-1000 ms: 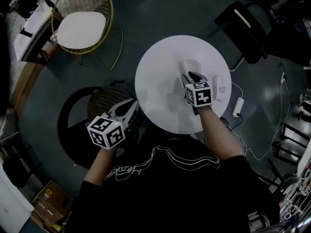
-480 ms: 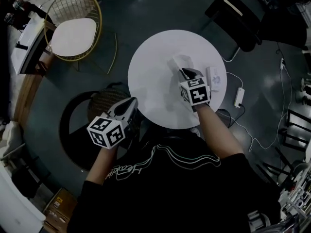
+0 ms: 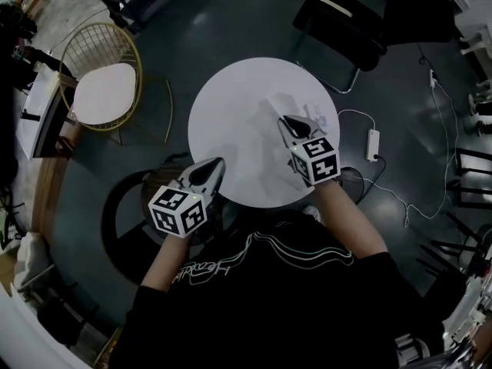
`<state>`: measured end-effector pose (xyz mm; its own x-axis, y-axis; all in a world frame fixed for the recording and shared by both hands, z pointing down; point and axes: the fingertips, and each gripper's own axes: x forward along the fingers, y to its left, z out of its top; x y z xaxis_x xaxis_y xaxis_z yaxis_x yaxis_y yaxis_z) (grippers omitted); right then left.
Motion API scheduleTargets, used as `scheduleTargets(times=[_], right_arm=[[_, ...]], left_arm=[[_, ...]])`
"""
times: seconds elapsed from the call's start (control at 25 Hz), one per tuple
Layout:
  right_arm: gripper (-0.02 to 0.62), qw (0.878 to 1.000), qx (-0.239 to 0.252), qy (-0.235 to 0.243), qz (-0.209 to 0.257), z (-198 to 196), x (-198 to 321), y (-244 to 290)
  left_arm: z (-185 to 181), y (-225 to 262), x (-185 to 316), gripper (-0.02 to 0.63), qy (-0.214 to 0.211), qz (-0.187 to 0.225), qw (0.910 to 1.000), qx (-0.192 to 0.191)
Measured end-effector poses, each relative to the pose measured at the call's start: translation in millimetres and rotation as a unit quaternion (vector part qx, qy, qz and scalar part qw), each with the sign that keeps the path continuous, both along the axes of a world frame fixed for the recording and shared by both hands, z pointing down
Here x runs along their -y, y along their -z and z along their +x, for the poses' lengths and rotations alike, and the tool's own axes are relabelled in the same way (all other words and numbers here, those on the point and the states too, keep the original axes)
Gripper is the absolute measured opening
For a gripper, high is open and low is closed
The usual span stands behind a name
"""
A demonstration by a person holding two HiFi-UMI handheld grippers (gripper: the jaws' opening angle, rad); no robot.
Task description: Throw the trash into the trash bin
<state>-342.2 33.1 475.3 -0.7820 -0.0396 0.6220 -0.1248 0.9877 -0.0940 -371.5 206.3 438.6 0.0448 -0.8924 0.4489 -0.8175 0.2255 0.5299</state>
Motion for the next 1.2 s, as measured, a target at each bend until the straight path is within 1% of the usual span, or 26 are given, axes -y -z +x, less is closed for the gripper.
scheduleTargets(times=[0.2,0.32,0.48,0.56,0.72,0.88,1.04,1.2], right_arm=[[0.055,0.997,0.072,-0.034,0.005,28.6,23.2,48.8],[0.055,0.992,0.114,-0.057,0.004,52.2,36.7,73.2],[0.055,0.977,0.177,-0.119,-0.006,91.5,68.6,104.1],[0.055,0.97,0.195,-0.147,-0.007,116.4,85.2,111.4],[0.055,0.958,0.207,-0.199,-0.015,172.4,112.0,110.7],[0.055,0.951,0.198,-0.239,-0.007,232.4,136.2,102.4],[0.055,0.94,0.181,-0.29,-0.005,301.9,153.2,84.2],[0.055,0.927,0.174,-0.332,-0.011,367.9,176.3,63.7]], left_arm=[[9.7,17.6,28.0,0.006,-0.038,0.015,0.9991,0.012],[19.9,20.6,43.8,0.006,-0.056,0.021,0.9982,0.006],[44.6,22.5,72.3,0.006,-0.089,0.022,0.9958,0.005],[63.1,18.2,87.8,0.006,-0.109,0.017,0.9938,0.004],[106.1,9.1,117.5,0.006,-0.151,0.008,0.9883,-0.014],[153.1,5.8,150.3,0.006,-0.192,0.001,0.9813,-0.019],[209.3,-8.4,178.3,0.006,-0.24,-0.015,0.9701,-0.032],[268.1,-25.8,209.8,0.006,-0.272,-0.028,0.9607,-0.051]])
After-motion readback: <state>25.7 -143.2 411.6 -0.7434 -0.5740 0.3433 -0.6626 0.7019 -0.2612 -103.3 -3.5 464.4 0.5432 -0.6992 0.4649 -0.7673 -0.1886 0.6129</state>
